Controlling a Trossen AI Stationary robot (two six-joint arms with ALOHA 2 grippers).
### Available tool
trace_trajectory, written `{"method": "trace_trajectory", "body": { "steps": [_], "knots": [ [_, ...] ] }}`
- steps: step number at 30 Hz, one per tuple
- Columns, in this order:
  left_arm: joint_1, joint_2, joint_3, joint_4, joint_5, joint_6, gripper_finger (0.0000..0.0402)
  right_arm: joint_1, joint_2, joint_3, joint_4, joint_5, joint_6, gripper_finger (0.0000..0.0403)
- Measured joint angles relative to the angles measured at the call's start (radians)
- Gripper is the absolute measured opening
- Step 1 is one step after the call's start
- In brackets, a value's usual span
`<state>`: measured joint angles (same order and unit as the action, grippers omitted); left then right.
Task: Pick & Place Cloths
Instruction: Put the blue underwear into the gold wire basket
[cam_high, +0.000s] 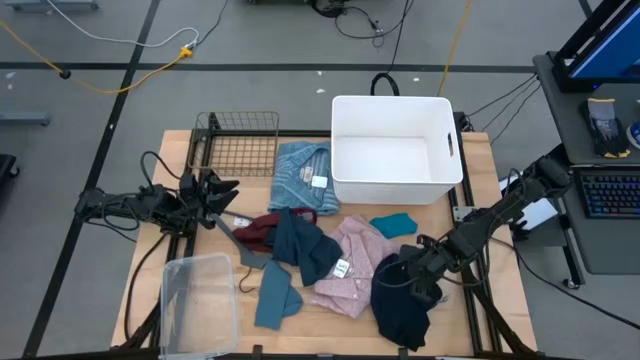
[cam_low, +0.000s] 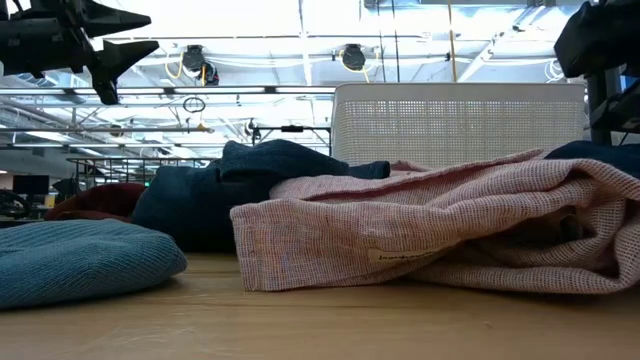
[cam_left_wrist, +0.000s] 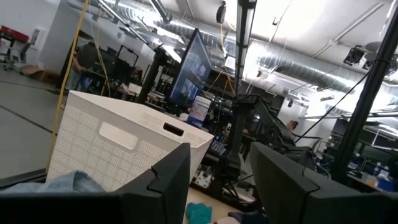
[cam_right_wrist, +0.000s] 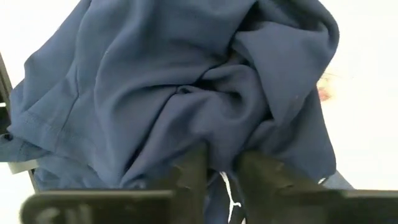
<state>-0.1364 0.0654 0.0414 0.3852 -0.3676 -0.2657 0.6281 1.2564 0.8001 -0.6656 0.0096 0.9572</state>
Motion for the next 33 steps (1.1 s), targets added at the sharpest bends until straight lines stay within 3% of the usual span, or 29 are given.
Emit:
{"method": "trace_trajectory", "body": {
  "steps": [3, 12, 21, 27, 33],
  "knots": [
    [0.0, 0.0, 0.0, 0.0, 0.0, 0.001, 0.017, 0.0, 0.0, 0.0, 0.001, -0.014, -0.002, 0.001],
    [0.0, 0.0, 0.0, 0.002, 0.0, -0.008, 0.017, 0.0, -0.012, 0.016, -0.006, -0.014, 0.002, 0.0005],
    [0.0, 0.0, 0.0, 0.084, 0.001, -0.158, 0.017, 0.0, -0.106, 0.257, -0.127, 0.059, -0.07, 0.0002],
    [0.0, 0.0, 0.0, 0.18, 0.002, -0.263, 0.017, 0.0, -0.103, 0.47, -0.132, 0.141, -0.257, 0.0001],
    [0.0, 0.0, 0.0, 0.255, 0.003, -0.334, 0.017, 0.0, -0.081, 0.637, -0.121, 0.232, -0.576, 0.0001]
  ]
}}
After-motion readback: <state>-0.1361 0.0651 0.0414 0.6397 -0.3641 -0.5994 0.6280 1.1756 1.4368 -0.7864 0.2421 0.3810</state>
